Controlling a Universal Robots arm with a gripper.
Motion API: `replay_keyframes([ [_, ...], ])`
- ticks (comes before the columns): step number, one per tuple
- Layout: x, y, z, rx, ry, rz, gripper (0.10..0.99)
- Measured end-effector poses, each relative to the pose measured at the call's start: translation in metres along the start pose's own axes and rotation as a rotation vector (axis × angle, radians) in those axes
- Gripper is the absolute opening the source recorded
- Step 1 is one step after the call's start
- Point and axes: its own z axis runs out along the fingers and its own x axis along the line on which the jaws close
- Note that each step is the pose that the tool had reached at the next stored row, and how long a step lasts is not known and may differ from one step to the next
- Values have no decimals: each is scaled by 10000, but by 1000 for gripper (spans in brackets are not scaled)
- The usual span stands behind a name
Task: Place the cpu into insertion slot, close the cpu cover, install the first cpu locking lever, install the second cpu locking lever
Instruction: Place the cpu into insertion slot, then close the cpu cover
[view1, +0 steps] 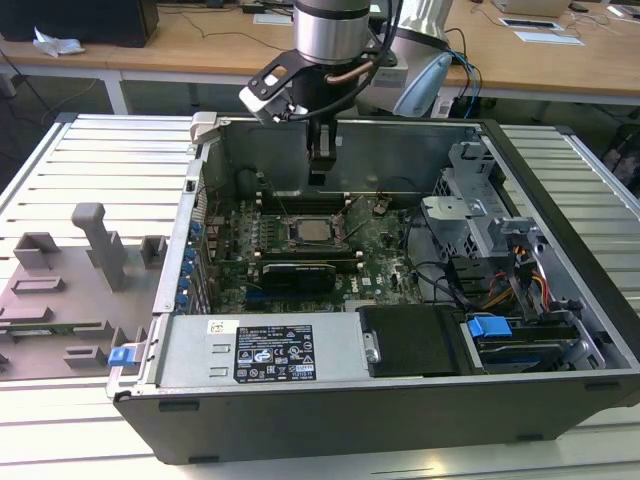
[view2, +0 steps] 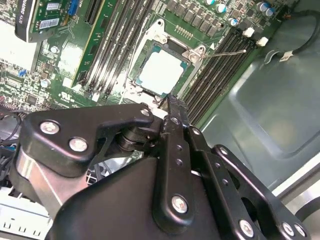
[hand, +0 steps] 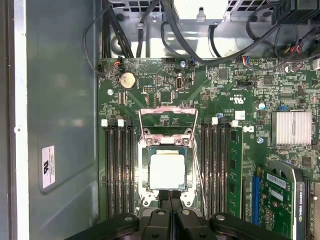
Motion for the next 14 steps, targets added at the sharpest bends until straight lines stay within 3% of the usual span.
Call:
replay_keyframes([
  [8, 0, 3, -3, 0, 0, -2, 106],
  [14, 2, 139, -4, 5, -1, 1, 106],
])
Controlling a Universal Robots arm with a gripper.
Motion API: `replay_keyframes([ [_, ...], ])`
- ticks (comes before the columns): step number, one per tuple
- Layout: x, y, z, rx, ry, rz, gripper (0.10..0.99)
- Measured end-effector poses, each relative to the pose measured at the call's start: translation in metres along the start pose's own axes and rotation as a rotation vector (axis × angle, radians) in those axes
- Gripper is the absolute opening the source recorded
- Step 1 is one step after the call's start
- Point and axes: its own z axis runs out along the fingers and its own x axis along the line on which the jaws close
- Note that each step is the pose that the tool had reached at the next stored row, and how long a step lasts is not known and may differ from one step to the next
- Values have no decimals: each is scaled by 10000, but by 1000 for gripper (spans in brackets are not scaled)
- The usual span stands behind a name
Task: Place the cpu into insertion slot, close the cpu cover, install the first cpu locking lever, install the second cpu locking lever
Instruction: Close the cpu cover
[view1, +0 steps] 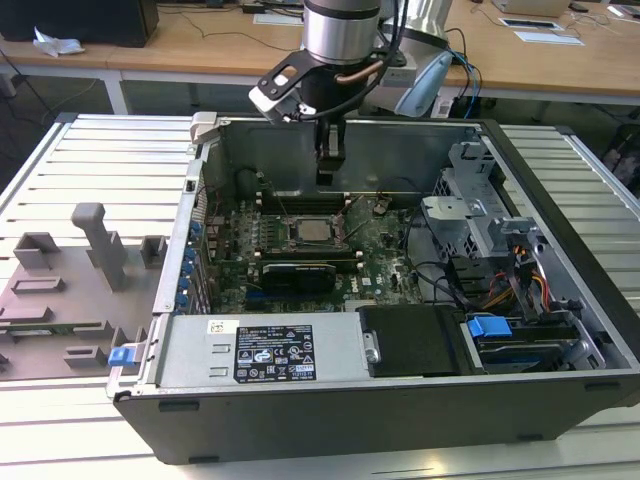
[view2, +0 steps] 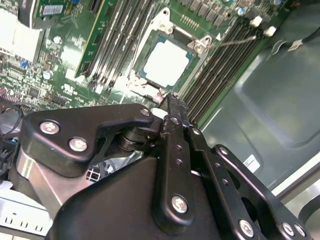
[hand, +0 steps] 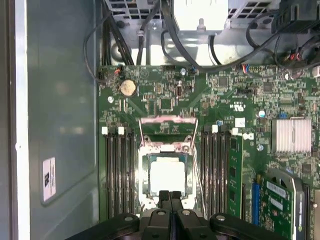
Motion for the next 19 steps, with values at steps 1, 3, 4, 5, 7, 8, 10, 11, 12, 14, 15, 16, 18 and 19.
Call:
replay_keyframes([
  [1, 0, 21, 0, 1, 0, 0, 106],
  [3, 1, 69, 0, 2, 1, -2, 106],
  [4, 1, 87, 0, 2, 0, -1, 106],
  [5, 2, 120, 0, 3, 0, 1, 106],
  [7, 3, 200, 0, 4, 0, 0, 106],
  [8, 4, 269, -1, 6, 0, -1, 106],
  [10, 5, 334, -1, 8, -1, 0, 106],
  [11, 6, 368, -1, 9, 0, -1, 106],
  [12, 6, 402, -1, 10, 0, -1, 106],
  [14, 8, 445, -1, 10, -1, -1, 106],
  [15, 8, 465, -1, 11, 0, -2, 106],
  [16, 8, 483, -1, 11, 0, -1, 106],
  [18, 8, 540, -1, 12, 0, -1, 106],
  [19, 9, 566, -1, 13, 0, -2, 106],
])
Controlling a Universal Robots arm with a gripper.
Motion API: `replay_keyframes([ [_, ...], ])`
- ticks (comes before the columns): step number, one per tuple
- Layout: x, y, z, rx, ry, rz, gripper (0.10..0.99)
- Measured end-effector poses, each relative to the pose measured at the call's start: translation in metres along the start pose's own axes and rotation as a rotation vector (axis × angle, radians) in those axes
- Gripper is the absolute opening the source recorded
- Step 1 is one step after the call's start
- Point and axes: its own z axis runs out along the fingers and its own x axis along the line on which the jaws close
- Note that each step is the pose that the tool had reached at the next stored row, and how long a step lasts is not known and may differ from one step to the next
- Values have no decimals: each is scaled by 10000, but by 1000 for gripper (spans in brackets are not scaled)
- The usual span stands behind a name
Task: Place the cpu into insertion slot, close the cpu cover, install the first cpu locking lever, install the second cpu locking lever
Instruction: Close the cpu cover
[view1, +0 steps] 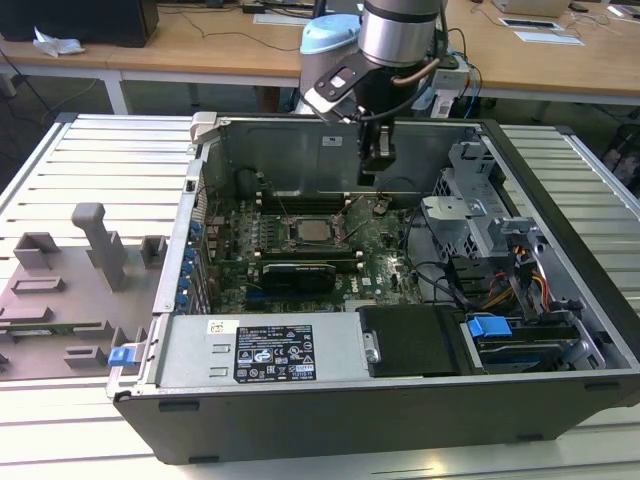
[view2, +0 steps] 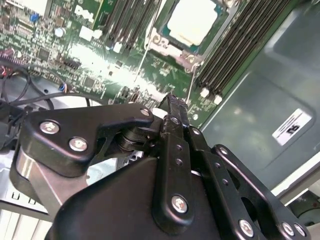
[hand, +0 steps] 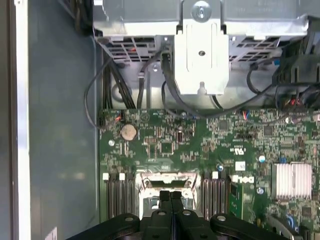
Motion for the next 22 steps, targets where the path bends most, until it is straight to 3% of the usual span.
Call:
replay_keyframes([
  [10, 4, 277, -1, 6, 1, 1, 106],
  [14, 5, 429, -2, 9, 0, 2, 106],
  [22, 7, 570, 9, 16, -1, 1, 106],
])
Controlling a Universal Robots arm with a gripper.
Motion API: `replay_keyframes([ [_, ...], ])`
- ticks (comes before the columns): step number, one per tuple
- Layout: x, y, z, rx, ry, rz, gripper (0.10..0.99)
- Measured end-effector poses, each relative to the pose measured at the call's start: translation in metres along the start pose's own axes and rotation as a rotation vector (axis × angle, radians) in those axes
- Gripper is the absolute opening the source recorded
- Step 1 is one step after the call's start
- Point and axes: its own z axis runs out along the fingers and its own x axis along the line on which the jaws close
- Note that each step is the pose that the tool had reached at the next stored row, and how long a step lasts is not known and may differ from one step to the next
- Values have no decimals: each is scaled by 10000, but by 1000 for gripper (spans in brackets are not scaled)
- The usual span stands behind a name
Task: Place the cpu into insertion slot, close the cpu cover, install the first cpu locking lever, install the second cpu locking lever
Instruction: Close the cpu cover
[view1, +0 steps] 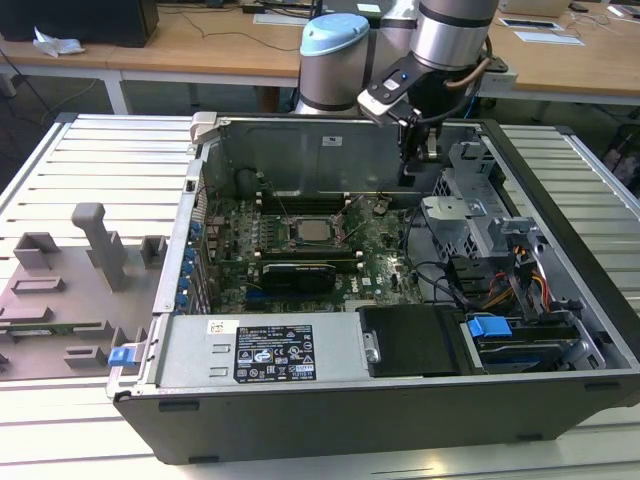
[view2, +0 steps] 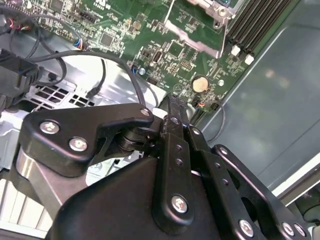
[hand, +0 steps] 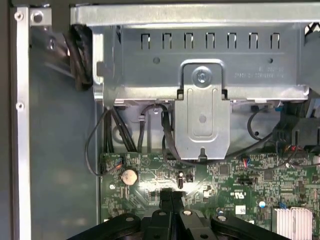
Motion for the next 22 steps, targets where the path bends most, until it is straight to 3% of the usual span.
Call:
replay_keyframes([
  [5, -1, 17, 73, 7, 1, 2, 106],
  [12, -1, 24, 94, 7, 3, 0, 106],
  [22, -6, 21, 297, 10, 1, 1, 106],
])
